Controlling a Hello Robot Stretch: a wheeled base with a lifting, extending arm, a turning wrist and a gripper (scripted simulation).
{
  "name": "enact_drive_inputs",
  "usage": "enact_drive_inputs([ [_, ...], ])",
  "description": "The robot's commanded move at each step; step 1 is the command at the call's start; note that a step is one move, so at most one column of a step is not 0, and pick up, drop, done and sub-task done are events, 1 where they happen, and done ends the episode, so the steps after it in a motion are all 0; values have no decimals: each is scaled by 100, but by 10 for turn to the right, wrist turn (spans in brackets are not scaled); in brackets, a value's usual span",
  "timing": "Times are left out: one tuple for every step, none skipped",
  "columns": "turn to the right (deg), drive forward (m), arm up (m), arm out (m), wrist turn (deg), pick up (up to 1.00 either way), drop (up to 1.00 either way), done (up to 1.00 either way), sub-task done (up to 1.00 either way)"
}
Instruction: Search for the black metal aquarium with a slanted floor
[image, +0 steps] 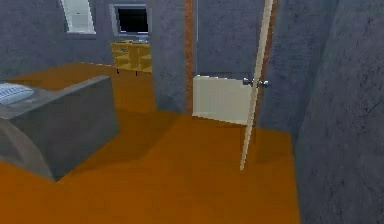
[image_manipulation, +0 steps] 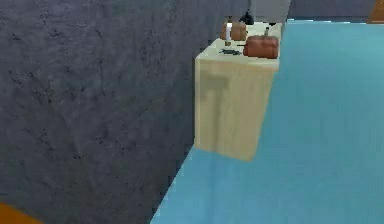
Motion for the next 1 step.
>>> enact_drive_inputs([
  [0, 100, 0, 0, 0, 0, 0, 0, 0],
])
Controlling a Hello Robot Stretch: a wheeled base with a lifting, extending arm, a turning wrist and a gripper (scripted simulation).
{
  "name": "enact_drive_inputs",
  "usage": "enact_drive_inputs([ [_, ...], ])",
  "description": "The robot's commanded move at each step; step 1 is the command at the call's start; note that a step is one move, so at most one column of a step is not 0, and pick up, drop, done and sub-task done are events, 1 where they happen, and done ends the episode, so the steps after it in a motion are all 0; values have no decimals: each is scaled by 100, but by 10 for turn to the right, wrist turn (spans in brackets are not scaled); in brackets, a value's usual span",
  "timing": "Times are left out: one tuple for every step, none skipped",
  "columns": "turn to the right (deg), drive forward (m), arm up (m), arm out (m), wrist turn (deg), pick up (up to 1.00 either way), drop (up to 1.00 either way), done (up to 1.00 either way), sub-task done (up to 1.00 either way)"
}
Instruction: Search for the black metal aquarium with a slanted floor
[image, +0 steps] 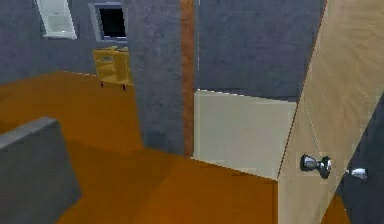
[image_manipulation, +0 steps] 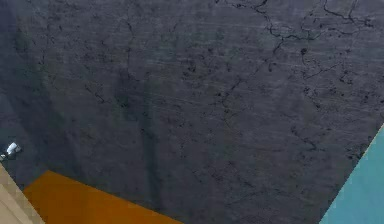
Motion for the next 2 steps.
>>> enact_drive_inputs([
  [60, 0, 0, 0, 0, 0, 0, 0, 0],
  [0, 35, 0, 0, 0, 0, 0, 0, 0],
])
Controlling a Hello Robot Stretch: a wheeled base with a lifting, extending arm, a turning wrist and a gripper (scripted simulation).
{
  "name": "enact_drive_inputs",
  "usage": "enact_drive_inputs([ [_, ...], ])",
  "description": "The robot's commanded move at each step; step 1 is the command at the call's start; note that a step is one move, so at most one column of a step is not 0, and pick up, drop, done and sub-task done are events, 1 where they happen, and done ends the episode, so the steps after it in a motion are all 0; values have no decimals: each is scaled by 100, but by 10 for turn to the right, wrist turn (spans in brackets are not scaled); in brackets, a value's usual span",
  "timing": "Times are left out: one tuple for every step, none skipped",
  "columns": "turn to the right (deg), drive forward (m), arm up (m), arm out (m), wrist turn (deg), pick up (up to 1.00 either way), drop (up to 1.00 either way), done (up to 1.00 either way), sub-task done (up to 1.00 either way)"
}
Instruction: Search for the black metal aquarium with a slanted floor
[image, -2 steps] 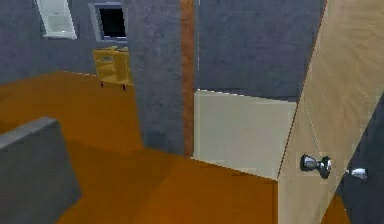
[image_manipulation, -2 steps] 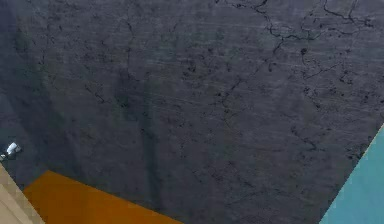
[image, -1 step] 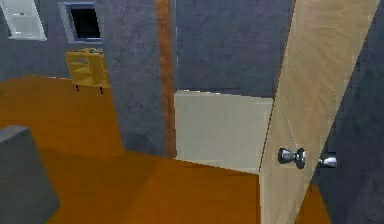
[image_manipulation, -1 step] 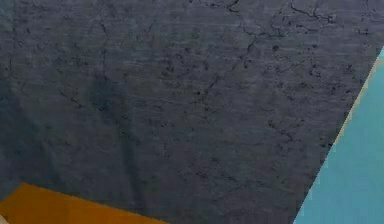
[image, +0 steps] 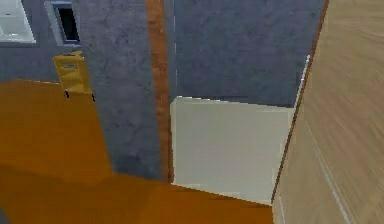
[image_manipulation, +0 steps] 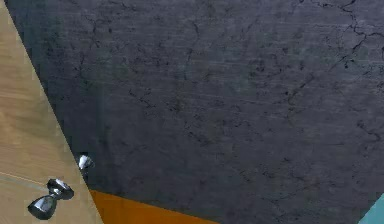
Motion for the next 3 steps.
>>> enact_drive_inputs([
  [90, 0, 0, 0, 0, 0, 0, 0, 0],
  [0, 100, 0, 0, 0, 0, 0, 0, 0],
  [-30, 0, 0, 0, 0, 0, 0, 0, 0],
])
